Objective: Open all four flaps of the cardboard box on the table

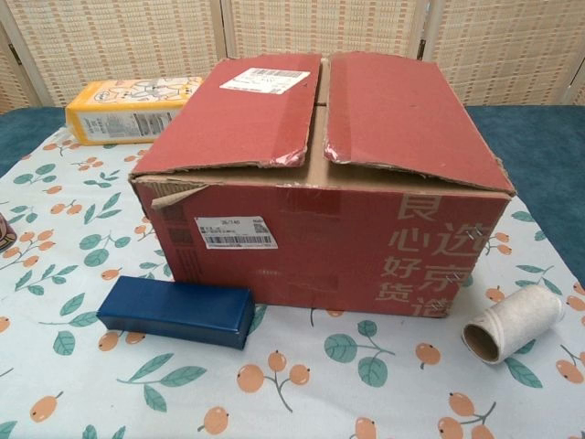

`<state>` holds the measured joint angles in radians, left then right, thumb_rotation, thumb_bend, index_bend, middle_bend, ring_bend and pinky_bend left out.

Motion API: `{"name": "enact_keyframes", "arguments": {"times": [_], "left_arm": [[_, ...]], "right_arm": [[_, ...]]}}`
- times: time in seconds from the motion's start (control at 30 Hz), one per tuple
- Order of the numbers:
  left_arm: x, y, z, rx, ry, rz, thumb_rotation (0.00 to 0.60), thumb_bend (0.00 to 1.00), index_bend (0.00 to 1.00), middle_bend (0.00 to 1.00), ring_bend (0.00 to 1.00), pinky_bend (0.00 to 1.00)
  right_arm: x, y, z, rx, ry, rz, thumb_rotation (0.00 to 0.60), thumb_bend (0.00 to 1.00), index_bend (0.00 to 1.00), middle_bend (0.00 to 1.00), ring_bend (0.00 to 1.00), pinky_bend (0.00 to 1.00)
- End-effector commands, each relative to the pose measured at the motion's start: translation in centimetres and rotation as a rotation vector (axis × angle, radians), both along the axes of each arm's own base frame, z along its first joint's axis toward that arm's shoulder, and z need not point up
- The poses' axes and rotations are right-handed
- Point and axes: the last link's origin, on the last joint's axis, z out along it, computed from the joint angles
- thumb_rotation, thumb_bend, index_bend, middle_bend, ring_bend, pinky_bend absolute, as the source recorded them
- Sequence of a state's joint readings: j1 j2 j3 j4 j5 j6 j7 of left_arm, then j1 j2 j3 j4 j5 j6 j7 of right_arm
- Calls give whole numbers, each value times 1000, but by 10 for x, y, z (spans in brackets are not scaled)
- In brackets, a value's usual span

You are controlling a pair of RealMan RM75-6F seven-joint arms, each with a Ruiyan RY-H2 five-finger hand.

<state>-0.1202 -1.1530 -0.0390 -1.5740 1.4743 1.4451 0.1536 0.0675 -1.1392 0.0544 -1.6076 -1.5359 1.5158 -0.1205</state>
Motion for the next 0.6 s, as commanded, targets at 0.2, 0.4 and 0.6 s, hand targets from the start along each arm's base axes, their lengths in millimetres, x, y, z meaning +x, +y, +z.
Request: {"name": "enact_keyframes", "arguments": {"times": [0.2,0.4,0.6], "left_arm": [[-1,5,-4,-20,6,6,600,379,0,0,0,0],[-6,13,-10,-39,26,14,600,380,0,0,0,0],[-4,16,-8,-40,20,2,600,380,0,0,0,0]], "right_arm": [[0,3,0,7,1,-2,600,493,0,0,0,0],[1,7,-5,31,-12,27,600,493,0,0,0,0],[23,-4,-6,63,1,145,600,494,0,0,0,0]]}}
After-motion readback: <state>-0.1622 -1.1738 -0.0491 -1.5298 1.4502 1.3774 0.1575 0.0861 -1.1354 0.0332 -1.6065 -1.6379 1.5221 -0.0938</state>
